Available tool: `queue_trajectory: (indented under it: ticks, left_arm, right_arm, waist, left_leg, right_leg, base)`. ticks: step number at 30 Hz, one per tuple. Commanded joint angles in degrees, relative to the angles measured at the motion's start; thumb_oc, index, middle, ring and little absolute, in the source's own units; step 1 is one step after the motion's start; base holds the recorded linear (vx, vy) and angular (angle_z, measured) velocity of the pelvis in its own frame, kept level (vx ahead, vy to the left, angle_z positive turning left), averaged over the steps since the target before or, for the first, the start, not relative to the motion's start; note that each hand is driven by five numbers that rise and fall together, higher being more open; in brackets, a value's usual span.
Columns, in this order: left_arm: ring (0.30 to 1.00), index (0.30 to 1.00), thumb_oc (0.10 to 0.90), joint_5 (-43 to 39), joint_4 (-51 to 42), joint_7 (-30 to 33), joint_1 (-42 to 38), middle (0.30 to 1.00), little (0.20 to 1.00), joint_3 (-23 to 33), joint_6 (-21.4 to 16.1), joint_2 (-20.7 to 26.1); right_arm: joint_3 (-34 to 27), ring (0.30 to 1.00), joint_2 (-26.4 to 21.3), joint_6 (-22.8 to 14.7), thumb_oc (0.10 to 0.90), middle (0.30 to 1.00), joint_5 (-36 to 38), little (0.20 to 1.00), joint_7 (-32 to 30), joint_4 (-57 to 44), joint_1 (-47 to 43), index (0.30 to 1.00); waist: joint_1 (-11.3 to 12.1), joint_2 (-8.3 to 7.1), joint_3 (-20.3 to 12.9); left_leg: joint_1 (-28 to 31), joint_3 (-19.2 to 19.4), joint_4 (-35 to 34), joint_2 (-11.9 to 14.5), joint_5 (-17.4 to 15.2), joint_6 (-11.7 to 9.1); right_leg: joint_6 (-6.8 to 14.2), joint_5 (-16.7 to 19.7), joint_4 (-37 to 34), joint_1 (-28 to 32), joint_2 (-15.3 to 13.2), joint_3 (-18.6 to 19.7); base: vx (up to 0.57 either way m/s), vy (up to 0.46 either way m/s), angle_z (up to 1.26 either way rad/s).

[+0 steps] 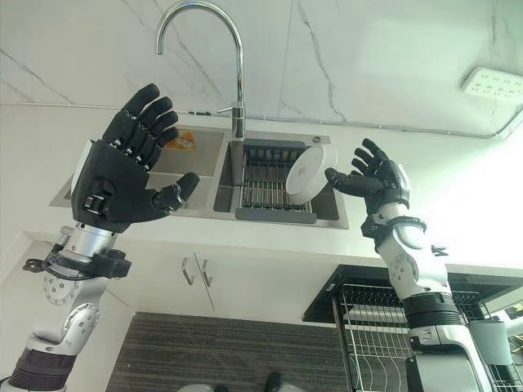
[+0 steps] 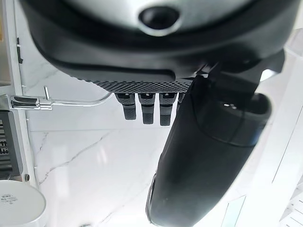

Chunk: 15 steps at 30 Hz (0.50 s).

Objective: Place the dishes in the dishwasher.

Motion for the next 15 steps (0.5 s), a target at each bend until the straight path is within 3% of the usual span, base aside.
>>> queue_trajectory:
  ticks: [1, 15]
  left_arm:
    - [0.9, 0.9, 0.8, -2.4, -2.8, 1.3, -5.6, 0.9, 0.9, -1.5, -4.5, 3.7]
    - [0.9, 0.9, 0.8, -3.5, -1.9, 0.8, -6.5, 0.9, 0.9, -2.0, -4.0, 4.9]
  right_arm:
    - [-1.4, 0.9, -4.5, -5.4, 0.8, 0.9, 2.4, 0.9, 1.1, 2.3, -8.7, 0.9]
    - [0.2, 0.9, -5.8, -0.7, 0.8, 0.9, 9.5, 0.9, 7.5, 10.4, -11.6, 0.9]
  waist:
    - [1.1, -1.07, -6.0]
    - [1.9, -1.07, -6.1]
  left_leg:
    - [1.3, 4.6, 0.3, 1.9, -5.1, -2.0]
    - [1.2, 4.5, 0.3, 1.9, -4.8, -2.3]
  right_leg:
    - [4.7, -9.1, 3.4, 3.2, -0.5, 1.1]
    - [4.7, -9.2, 3.4, 3.4, -0.7, 0.6]
  base:
    - [0.0, 0.0, 0.0]
    - [0.0, 0.0, 0.0]
